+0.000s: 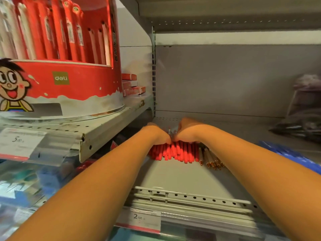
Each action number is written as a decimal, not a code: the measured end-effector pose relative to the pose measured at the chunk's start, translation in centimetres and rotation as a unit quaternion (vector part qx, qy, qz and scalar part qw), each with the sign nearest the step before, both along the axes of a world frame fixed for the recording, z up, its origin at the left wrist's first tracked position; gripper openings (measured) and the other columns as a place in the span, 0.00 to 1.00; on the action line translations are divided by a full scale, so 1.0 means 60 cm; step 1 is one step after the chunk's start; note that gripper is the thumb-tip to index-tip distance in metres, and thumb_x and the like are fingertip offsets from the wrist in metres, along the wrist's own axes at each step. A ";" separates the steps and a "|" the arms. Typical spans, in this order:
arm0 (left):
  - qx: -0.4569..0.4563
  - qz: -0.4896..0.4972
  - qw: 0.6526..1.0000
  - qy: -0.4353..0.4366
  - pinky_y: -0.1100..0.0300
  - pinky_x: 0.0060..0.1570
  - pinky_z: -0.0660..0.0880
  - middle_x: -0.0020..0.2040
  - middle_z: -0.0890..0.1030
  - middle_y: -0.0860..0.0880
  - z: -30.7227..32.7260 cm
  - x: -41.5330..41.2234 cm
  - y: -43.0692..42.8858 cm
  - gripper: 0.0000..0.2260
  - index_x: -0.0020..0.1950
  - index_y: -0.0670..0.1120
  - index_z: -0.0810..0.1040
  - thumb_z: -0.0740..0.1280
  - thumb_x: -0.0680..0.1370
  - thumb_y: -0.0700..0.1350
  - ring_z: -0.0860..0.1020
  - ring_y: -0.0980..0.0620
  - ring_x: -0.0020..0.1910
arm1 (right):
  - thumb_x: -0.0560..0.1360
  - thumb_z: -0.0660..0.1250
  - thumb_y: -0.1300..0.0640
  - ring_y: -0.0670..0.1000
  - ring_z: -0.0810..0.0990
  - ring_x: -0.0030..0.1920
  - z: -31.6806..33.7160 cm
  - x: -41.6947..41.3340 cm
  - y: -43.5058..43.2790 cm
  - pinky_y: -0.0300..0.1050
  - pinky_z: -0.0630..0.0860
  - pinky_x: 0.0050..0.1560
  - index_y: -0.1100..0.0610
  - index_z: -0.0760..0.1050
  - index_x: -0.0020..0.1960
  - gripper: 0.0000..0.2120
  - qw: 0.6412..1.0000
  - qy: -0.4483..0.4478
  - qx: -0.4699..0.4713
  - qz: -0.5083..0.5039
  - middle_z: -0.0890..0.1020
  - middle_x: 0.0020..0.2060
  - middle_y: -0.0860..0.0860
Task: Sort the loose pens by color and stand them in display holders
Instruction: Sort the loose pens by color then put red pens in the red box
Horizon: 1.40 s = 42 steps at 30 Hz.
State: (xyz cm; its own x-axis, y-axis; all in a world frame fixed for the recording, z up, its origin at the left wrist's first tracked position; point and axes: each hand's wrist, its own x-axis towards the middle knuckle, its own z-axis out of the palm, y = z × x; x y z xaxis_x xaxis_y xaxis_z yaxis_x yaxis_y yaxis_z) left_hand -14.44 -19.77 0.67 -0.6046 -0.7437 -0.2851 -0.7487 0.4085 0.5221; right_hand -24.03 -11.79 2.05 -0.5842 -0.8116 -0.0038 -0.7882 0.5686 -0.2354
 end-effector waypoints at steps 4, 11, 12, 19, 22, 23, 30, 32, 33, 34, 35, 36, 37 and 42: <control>-0.018 -0.032 0.997 -0.067 0.60 0.17 0.71 0.24 0.78 0.40 0.011 -0.018 0.002 0.18 0.39 0.39 0.70 0.59 0.83 0.49 0.79 0.47 0.23 | 0.72 0.70 0.56 0.50 0.76 0.29 -0.007 -0.004 -0.008 0.37 0.69 0.24 0.58 0.75 0.41 0.06 1.000 -0.018 0.004 -0.002 0.79 0.32 0.53; 0.016 -0.058 0.990 -0.130 0.61 0.33 0.78 0.56 0.83 0.36 0.020 -0.033 -0.010 0.15 0.47 0.37 0.79 0.57 0.82 0.46 0.82 0.43 0.38 | 0.72 0.69 0.55 0.54 0.80 0.35 -0.013 -0.012 -0.005 0.44 0.81 0.35 0.58 0.78 0.54 0.12 0.999 -0.047 -0.007 0.002 0.82 0.44 0.56; 0.017 -0.053 0.990 -0.129 0.58 0.39 0.80 0.57 0.82 0.36 0.020 -0.034 -0.013 0.15 0.50 0.37 0.79 0.58 0.81 0.46 0.83 0.42 0.41 | 0.72 0.70 0.55 0.54 0.80 0.36 -0.013 -0.012 -0.004 0.45 0.82 0.37 0.58 0.78 0.54 0.12 0.999 -0.048 -0.007 0.003 0.82 0.44 0.56; 0.021 -0.002 0.995 -0.097 0.55 0.47 0.77 0.42 0.79 0.42 0.013 -0.037 -0.034 0.11 0.43 0.42 0.73 0.66 0.79 0.48 0.79 0.44 0.42 | 0.74 0.70 0.54 0.52 0.77 0.32 -0.019 -0.014 -0.009 0.45 0.81 0.36 0.58 0.79 0.54 0.11 1.000 -0.024 -0.006 -0.004 0.78 0.38 0.54; 0.020 -0.007 0.995 -0.099 0.57 0.37 0.76 0.40 0.79 0.43 0.012 -0.038 -0.036 0.11 0.43 0.42 0.73 0.67 0.78 0.49 0.78 0.47 0.36 | 0.74 0.70 0.56 0.53 0.79 0.31 -0.019 -0.019 -0.011 0.44 0.81 0.31 0.59 0.78 0.51 0.09 0.998 -0.049 -0.028 -0.014 0.79 0.38 0.55; 0.019 -0.012 0.994 -0.103 0.57 0.36 0.76 0.40 0.79 0.43 0.013 -0.039 -0.033 0.12 0.43 0.43 0.73 0.68 0.78 0.50 0.79 0.47 0.37 | 0.73 0.71 0.55 0.53 0.79 0.31 -0.019 -0.021 -0.011 0.43 0.80 0.28 0.60 0.77 0.50 0.09 0.997 -0.061 -0.035 -0.017 0.79 0.37 0.55; 0.007 -0.055 0.989 -0.140 0.53 0.49 0.77 0.60 0.81 0.38 0.015 -0.050 -0.013 0.12 0.56 0.40 0.75 0.61 0.82 0.47 0.80 0.41 0.60 | 0.75 0.69 0.48 0.53 0.77 0.26 -0.019 -0.027 -0.005 0.41 0.77 0.25 0.59 0.73 0.39 0.15 0.993 -0.087 -0.070 -0.029 0.79 0.31 0.55; 0.006 -0.061 0.988 -0.142 0.53 0.51 0.77 0.58 0.81 0.38 0.017 -0.047 -0.014 0.14 0.60 0.39 0.76 0.61 0.82 0.46 0.80 0.40 0.60 | 0.75 0.69 0.49 0.52 0.77 0.26 -0.017 -0.026 -0.003 0.40 0.77 0.27 0.59 0.73 0.38 0.15 0.993 -0.088 -0.075 -0.029 0.79 0.30 0.55; 0.011 -0.065 0.986 -0.150 0.53 0.50 0.77 0.59 0.81 0.37 0.018 -0.045 -0.013 0.15 0.61 0.38 0.77 0.60 0.81 0.46 0.80 0.40 0.60 | 0.75 0.70 0.49 0.52 0.77 0.25 -0.016 -0.027 -0.002 0.40 0.77 0.26 0.59 0.73 0.39 0.15 0.993 -0.089 -0.077 -0.029 0.78 0.30 0.55; 0.017 -0.068 0.985 -0.159 0.54 0.48 0.77 0.59 0.81 0.37 0.018 -0.045 -0.014 0.16 0.62 0.37 0.77 0.59 0.81 0.46 0.80 0.40 0.60 | 0.76 0.70 0.49 0.51 0.76 0.24 -0.016 -0.027 -0.001 0.39 0.75 0.25 0.59 0.72 0.39 0.15 0.993 -0.089 -0.078 -0.031 0.78 0.29 0.55; 0.020 -0.069 0.983 -0.166 0.55 0.47 0.77 0.59 0.82 0.37 0.017 -0.046 -0.016 0.16 0.60 0.37 0.78 0.59 0.81 0.46 0.80 0.40 0.59 | 0.76 0.70 0.49 0.51 0.76 0.23 -0.015 -0.028 -0.001 0.38 0.74 0.23 0.59 0.72 0.38 0.16 0.993 -0.086 -0.078 -0.033 0.78 0.28 0.55; 0.024 -0.066 0.983 -0.168 0.56 0.46 0.77 0.56 0.83 0.38 0.017 -0.046 -0.018 0.16 0.57 0.37 0.80 0.59 0.81 0.47 0.82 0.41 0.56 | 0.76 0.70 0.49 0.51 0.75 0.22 -0.015 -0.028 -0.001 0.37 0.74 0.22 0.59 0.72 0.37 0.16 0.993 -0.083 -0.078 -0.035 0.78 0.27 0.55; 0.027 -0.063 0.983 -0.169 0.58 0.42 0.78 0.50 0.84 0.38 0.020 -0.044 -0.018 0.16 0.51 0.38 0.82 0.59 0.81 0.47 0.84 0.43 0.50 | 0.76 0.70 0.50 0.51 0.75 0.21 -0.014 -0.028 -0.001 0.37 0.74 0.22 0.60 0.73 0.36 0.16 0.993 -0.082 -0.081 -0.037 0.78 0.26 0.55; 0.036 -0.131 0.958 -0.251 0.66 0.21 0.73 0.27 0.82 0.43 0.027 -0.044 -0.019 0.24 0.33 0.38 0.81 0.53 0.81 0.44 0.80 0.47 0.22 | 0.75 0.71 0.51 0.52 0.77 0.22 -0.015 -0.028 -0.002 0.39 0.76 0.24 0.62 0.76 0.38 0.15 0.991 -0.092 -0.090 -0.042 0.80 0.28 0.57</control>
